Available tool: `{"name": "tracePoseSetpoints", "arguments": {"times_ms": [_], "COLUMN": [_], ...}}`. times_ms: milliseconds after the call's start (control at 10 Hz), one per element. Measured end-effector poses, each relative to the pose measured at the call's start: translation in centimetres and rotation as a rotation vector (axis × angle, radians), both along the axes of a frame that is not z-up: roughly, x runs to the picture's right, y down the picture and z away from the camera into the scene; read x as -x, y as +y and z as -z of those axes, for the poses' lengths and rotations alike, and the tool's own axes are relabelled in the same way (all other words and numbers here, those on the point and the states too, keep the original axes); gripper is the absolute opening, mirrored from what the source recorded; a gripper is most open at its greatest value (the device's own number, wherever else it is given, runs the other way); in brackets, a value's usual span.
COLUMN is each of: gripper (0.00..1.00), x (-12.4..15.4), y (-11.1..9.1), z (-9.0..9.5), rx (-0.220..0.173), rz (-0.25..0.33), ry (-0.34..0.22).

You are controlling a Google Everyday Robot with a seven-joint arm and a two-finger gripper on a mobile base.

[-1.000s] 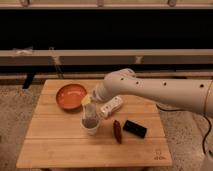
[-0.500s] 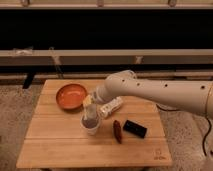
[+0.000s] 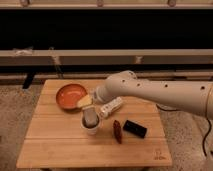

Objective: Place the white sponge in the ceramic cup

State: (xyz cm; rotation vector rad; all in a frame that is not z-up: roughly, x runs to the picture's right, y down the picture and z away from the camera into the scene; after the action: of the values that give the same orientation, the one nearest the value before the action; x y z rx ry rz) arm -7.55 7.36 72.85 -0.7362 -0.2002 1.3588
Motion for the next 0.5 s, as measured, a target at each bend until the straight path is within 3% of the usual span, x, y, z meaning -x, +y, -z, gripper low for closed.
{"name": "tracePoseSetpoints", "arguments": {"times_ms": [400, 500], "gripper": [0.8, 0.8], "x": [0.5, 1.0], "y": [-0.7, -1.4], "z": [1.1, 2.1], "rx": [-0.041, -0.077], "rz": [0.009, 0.015], "ry": [-0.023, -0.019]}}
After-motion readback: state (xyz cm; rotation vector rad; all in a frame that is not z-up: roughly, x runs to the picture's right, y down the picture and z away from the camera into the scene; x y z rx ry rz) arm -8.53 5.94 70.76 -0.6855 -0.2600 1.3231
